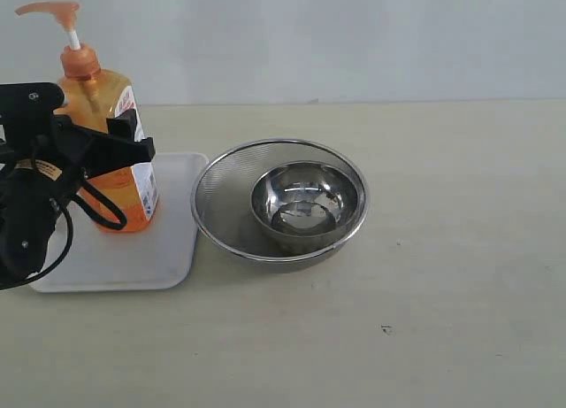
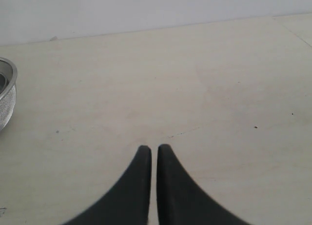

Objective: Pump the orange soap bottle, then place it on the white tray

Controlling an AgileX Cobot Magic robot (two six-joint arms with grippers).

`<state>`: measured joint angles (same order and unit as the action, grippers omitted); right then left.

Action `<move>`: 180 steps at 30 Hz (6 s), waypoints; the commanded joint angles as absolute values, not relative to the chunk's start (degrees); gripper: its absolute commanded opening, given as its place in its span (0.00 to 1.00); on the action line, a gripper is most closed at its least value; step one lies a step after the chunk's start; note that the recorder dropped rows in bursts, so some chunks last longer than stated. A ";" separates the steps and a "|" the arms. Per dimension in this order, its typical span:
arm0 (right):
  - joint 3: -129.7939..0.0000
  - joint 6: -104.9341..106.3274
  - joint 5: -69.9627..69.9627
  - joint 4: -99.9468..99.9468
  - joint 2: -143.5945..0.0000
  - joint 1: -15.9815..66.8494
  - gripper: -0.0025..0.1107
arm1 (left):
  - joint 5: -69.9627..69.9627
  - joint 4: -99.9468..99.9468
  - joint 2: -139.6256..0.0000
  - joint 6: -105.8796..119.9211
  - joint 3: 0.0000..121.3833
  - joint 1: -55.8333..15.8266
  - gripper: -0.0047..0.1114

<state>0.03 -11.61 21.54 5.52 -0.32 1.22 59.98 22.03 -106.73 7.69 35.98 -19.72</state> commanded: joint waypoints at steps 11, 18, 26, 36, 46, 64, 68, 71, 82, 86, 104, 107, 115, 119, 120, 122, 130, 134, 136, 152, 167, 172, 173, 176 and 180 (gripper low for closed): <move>0.00 -11.61 21.21 5.93 0.00 1.09 0.02 | 63.92 20.94 -106.24 11.64 36.72 -19.57 0.93; 0.00 -11.61 21.21 5.93 0.00 1.09 0.02 | 62.40 20.94 -103.57 11.64 35.08 -19.57 0.93; 0.00 -11.61 21.21 5.93 0.00 1.09 0.02 | 59.52 19.90 -94.32 11.64 29.19 -19.57 0.93; 0.00 -11.61 21.21 5.93 0.00 1.09 0.02 | 46.47 17.94 -80.35 6.67 19.68 -19.57 0.93; 0.00 -11.61 21.21 5.93 0.00 1.09 0.02 | 34.40 -27.90 -57.86 -34.03 10.75 -19.57 0.64; 0.00 -11.61 21.04 5.93 0.00 1.09 0.02 | 46.39 -59.97 -34.28 -65.70 0.00 -19.71 0.08; 0.00 -11.61 21.04 5.93 0.00 1.09 0.02 | 46.39 -59.97 -34.18 -63.99 0.00 -19.71 0.08; 0.00 -11.61 21.04 5.93 0.00 1.09 0.02 | 46.39 -59.73 -34.18 -60.95 0.00 -19.71 0.08; 0.00 -11.61 21.04 5.93 0.00 1.09 0.02 | 43.21 -40.98 -32.76 -37.45 0.00 -19.58 0.08; 0.00 -11.61 21.04 5.82 0.00 1.09 0.02 | 39.71 -40.93 -25.05 -41.67 0.00 -15.19 0.08; 0.00 -11.61 21.04 5.82 0.00 1.09 0.02 | 16.50 -13.49 0.00 -35.38 0.00 -10.25 0.08; 0.00 -11.61 21.04 5.82 0.00 1.09 0.02 | 12.03 -13.49 0.00 -34.84 0.00 -9.23 0.08; 0.00 -11.61 21.14 5.82 0.00 1.09 0.02 | -7.03 -13.28 0.00 -34.84 0.00 -6.14 0.08; 0.00 -11.61 21.14 5.82 0.00 1.09 0.02 | -20.49 -13.04 0.00 -34.94 0.00 -5.88 0.08; 0.00 -11.61 21.14 5.82 0.00 1.09 0.02 | -21.92 -13.04 0.00 -34.94 0.00 -5.88 0.08; 0.00 -11.61 21.14 5.82 0.00 1.09 0.02 | -22.31 -12.89 0.00 -34.94 0.00 -5.88 0.08; 0.00 -11.61 21.14 5.82 0.00 1.09 0.02 | -22.19 -12.89 0.00 -27.08 0.00 -5.88 0.08; 0.00 -11.61 21.14 5.82 0.00 1.09 0.02 | -21.42 -13.28 0.00 -26.88 0.00 -5.88 0.08; 0.00 -11.61 21.14 5.82 0.00 1.09 0.02 | -20.45 -13.28 0.00 -26.88 0.00 -5.88 0.08; 0.00 -11.61 21.14 5.82 0.00 1.09 0.02 | -16.91 2.32 0.00 -1.85 0.00 -5.88 0.08; 0.00 -11.61 20.85 5.82 0.00 1.09 0.02 | -16.91 2.32 0.00 -1.85 0.00 -5.88 0.08; 0.00 -11.61 21.12 5.82 0.00 1.09 0.02 | -16.91 2.32 0.00 -1.85 0.00 -5.88 0.08; 0.00 -11.61 21.12 5.82 0.00 1.09 0.02 | -16.91 2.32 0.00 -1.85 0.00 -5.88 0.08; 0.00 -11.61 21.12 5.82 0.00 1.09 0.02 | -16.91 2.32 0.00 -1.85 0.00 -5.88 0.08; 0.00 -11.61 21.12 5.82 0.00 1.09 0.02 | -16.91 2.32 0.00 -1.85 0.00 -5.88 0.08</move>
